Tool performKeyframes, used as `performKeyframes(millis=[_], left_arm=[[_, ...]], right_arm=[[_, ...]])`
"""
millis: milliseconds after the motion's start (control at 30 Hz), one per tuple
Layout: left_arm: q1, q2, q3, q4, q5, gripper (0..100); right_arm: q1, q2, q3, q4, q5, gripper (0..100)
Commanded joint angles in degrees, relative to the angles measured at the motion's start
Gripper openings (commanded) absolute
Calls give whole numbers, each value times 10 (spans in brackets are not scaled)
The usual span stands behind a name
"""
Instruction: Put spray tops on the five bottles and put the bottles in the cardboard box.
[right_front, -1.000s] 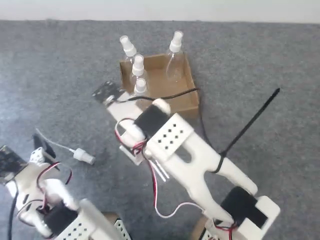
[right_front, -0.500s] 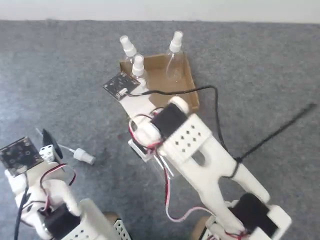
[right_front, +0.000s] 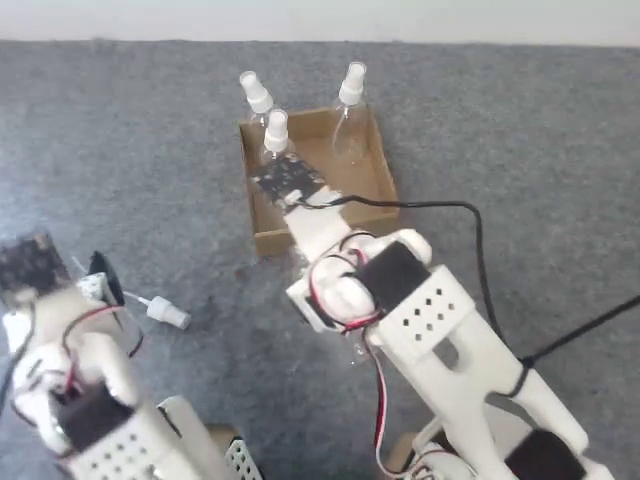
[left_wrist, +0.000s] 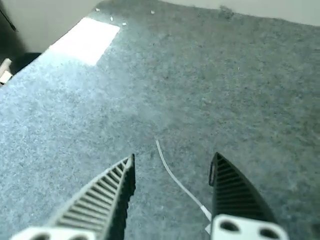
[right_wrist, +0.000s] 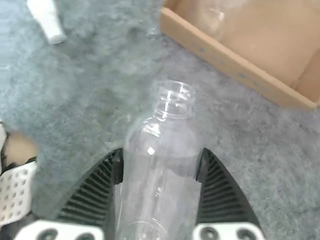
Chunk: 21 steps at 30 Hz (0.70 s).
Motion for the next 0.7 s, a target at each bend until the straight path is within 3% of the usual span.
performKeyframes(millis=[0, 400, 667], left_arm=[[4, 136, -71, -1, -37, 231], [6, 389, -181, -2, -99, 231], [60, 547, -243, -2, -149, 228]], right_arm=[[27, -60, 35, -43, -3, 49], [28, -141, 164, -133, -2, 49], [28, -140, 169, -137, -4, 49]])
